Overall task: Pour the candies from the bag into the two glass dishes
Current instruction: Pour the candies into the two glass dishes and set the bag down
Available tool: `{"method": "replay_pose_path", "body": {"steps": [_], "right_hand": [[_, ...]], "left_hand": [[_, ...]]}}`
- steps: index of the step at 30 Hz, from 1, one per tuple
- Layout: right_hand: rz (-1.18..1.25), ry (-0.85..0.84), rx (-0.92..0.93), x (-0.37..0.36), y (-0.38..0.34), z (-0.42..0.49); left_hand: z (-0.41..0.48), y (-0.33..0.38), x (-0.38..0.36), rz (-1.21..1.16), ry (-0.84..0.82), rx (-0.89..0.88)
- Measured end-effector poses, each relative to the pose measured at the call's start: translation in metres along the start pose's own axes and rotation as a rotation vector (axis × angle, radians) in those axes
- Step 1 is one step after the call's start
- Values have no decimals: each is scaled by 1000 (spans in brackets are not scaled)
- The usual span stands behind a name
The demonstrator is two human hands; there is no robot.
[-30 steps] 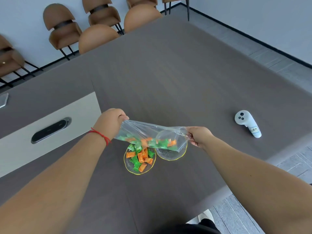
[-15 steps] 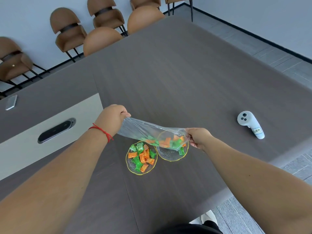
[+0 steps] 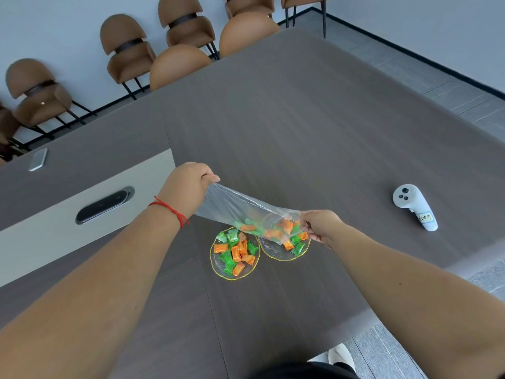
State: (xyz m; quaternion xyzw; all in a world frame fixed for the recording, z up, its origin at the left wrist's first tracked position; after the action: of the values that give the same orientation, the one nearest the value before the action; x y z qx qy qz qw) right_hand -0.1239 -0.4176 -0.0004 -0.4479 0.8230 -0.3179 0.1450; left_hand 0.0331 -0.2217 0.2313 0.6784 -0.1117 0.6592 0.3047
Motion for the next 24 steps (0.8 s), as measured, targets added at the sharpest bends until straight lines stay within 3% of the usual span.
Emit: {"method": "replay_pose_path", "body": {"steps": [24], "right_hand": [[46,3,3,21,6,-3]], "left_hand": [[-6,85,13,-27,58,-190]]}}
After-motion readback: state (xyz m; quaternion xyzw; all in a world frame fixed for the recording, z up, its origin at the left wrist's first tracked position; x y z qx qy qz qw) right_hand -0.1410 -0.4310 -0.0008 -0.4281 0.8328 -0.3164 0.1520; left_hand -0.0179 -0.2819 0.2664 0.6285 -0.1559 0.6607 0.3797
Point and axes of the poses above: each hand's wrist, its own z-axis towards the middle knuckle, its own x-axis out of the back of the hand, y = z × x, the point moved 7 cm from there along z, towards the middle knuckle, and after that the axes turned 2 degrees about z, right-handed, at the moved point
